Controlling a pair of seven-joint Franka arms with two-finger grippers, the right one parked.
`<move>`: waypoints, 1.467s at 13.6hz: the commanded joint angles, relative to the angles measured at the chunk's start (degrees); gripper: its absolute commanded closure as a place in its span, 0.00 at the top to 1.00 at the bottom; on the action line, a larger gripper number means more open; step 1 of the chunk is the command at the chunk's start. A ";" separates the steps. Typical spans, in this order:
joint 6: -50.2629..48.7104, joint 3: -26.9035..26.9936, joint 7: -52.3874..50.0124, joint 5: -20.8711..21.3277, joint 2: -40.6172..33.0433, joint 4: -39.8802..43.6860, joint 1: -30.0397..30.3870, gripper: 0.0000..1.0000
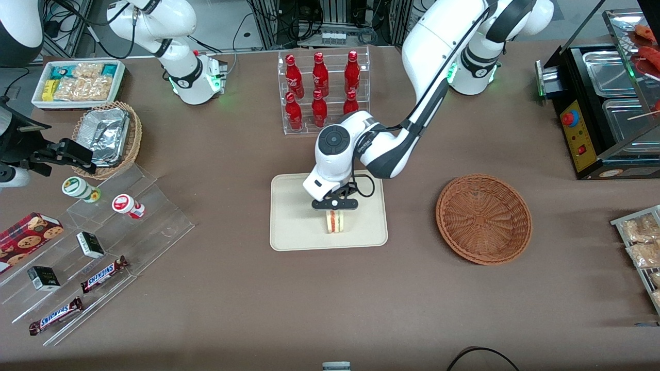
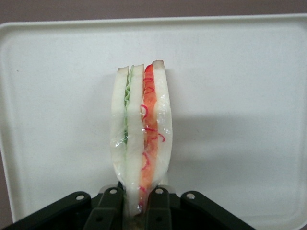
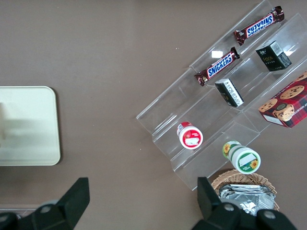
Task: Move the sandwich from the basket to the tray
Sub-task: 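Lower the sandwich onto the tray and open the left gripper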
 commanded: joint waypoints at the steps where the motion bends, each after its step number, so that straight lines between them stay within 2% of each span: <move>1: 1.42 0.99 -2.38 1.26 1.36 1.67 -2.11 0.14; 3: 1.52 0.99 -2.38 1.26 1.54 1.67 -2.46 0.18; 4: 1.52 0.99 -2.38 1.26 1.63 1.58 -2.46 0.40; 5: 1.52 1.08 -2.38 1.26 1.63 1.58 -2.55 0.45; 6: 1.52 1.08 -2.38 1.26 1.80 1.58 -2.46 0.64; 7: 1.52 1.08 -2.29 1.26 1.89 1.58 -2.46 0.78; 8: 1.43 1.08 -2.20 1.35 1.80 1.58 -2.46 0.98; 11: 0.73 1.26 -2.38 1.26 0.49 1.50 -2.29 1.00; 14: -3.56 1.26 -2.47 1.08 -4.24 1.58 -1.32 1.00; 20: -14.37 1.17 -2.03 0.29 -16.90 0.79 8.07 1.00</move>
